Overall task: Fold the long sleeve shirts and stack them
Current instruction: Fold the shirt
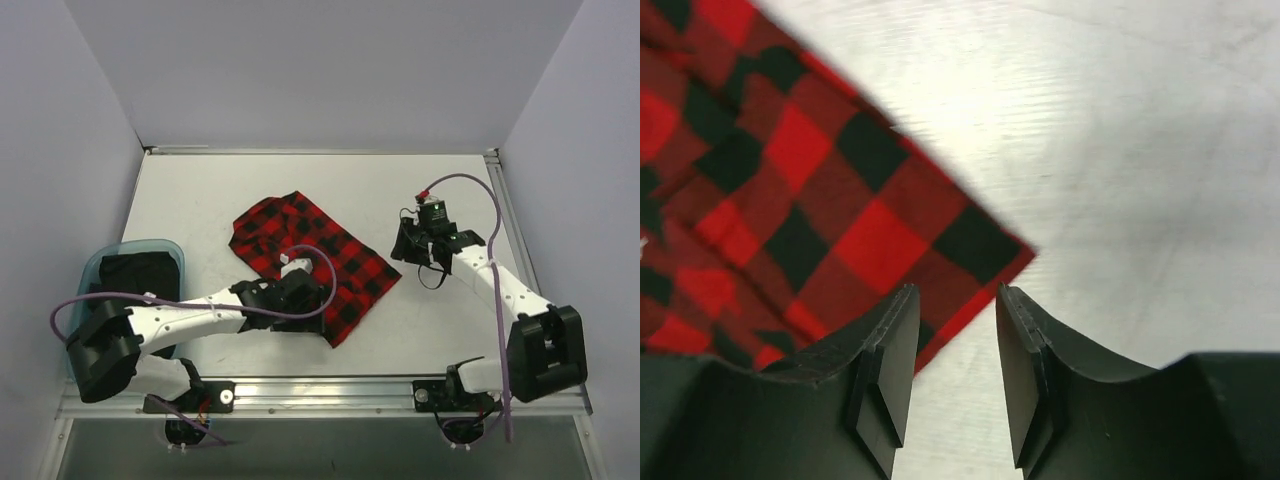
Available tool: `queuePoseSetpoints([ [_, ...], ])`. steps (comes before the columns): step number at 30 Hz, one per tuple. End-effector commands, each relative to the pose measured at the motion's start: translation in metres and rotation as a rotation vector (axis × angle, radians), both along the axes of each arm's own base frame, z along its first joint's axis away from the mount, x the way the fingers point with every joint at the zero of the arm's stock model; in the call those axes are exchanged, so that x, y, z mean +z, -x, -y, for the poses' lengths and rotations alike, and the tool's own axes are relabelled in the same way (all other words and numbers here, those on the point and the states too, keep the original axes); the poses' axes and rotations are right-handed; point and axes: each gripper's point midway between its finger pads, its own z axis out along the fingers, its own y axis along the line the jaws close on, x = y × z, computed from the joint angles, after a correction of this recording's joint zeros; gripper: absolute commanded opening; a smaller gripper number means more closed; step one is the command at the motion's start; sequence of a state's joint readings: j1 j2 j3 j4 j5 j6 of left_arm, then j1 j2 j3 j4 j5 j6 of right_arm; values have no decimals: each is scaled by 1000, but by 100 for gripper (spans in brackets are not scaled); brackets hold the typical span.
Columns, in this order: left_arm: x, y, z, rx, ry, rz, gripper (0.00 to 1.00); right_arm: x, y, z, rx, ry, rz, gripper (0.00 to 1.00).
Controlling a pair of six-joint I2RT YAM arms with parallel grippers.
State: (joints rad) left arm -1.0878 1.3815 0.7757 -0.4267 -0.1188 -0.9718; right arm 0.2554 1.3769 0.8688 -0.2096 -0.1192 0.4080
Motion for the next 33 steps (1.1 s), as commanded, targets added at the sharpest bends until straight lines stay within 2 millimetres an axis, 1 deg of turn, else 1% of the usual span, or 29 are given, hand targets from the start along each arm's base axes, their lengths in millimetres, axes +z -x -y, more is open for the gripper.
queuePoseSetpoints([
  [1,51,-47,-23,50,-16,138,88,25,19,-27,67,-41,18,37],
  [2,56,-57,-30,68,-21,152,88,25,24,-36,84,-52,17,37],
  [3,61,-79,-46,134,-25,166,88,26,32,-51,125,-62,17,37],
  [5,71,-102,-54,157,-16,190,87,24,40,-66,137,-86,3,37],
  [6,66,-121,-69,212,-37,182,86,22,48,-80,175,-95,-1,37],
  [7,74,-134,-70,217,-30,199,85,20,50,-86,179,-99,-2,38],
  [8,75,-145,-74,235,-28,204,84,20,50,-94,177,-120,2,37],
  [9,67,-158,-80,262,-48,191,83,13,58,-105,209,-118,-15,37],
  [10,65,-167,-82,272,-52,194,82,9,60,-108,210,-117,-22,37],
  [11,69,-180,-79,282,-33,212,79,1,61,-114,213,-115,-39,37],
  [12,55,-187,-77,285,-44,186,78,-5,64,-117,222,-110,-52,37],
  [13,49,-195,-82,310,-43,173,77,-10,68,-121,238,-101,-64,37],
  [14,46,-204,-80,320,-30,176,77,-20,69,-122,238,-84,-83,37],
  [15,29,-207,-80,326,-48,137,75,-27,70,-121,243,-71,-97,37],
  [17,14,-215,-86,361,-57,110,73,-43,70,-115,235,-30,-125,37],
  [18,-1,-213,-90,376,-87,81,72,-48,71,-112,239,-8,-132,36],
  [20,-15,-212,-93,426,-86,55,70,-61,71,-103,229,27,-158,36],
  [21,-30,-201,-96,455,-87,16,69,-65,69,-99,233,45,-157,36],
  [22,-34,-201,-93,468,-62,14,68,-70,69,-94,228,59,-164,36],
  [23,-40,-195,-92,480,-52,-7,68,-74,66,-87,212,71,-173,36],
  [24,-43,-188,-89,487,-28,-32,67,-76,64,-81,205,86,-174,35],
  [25,-54,-174,-90,507,-23,-69,66,-78,60,-74,208,101,-173,35],
  [26,-55,-171,-87,512,-3,-68,66,-79,54,-60,178,111,-177,35],
  [27,-53,-163,-77,500,16,-71,66,-79,49,-52,163,116,-174,35],
  [28,-58,-152,-76,492,13,-82,66,-78,45,-46,163,116,-171,35],
  [29,-55,-147,-69,473,28,-74,66,-73,38,-41,179,127,-153,35],
  [30,-49,-139,-58,447,42,-61,65,-69,30,-30,156,126,-149,36],
  [32,-42,-125,-46,406,56,-44,66,-53,26,-30,207,121,-116,36],
  [33,-32,-123,-40,394,76,-23,66,-42,20,-32,228,117,-86,36],
])
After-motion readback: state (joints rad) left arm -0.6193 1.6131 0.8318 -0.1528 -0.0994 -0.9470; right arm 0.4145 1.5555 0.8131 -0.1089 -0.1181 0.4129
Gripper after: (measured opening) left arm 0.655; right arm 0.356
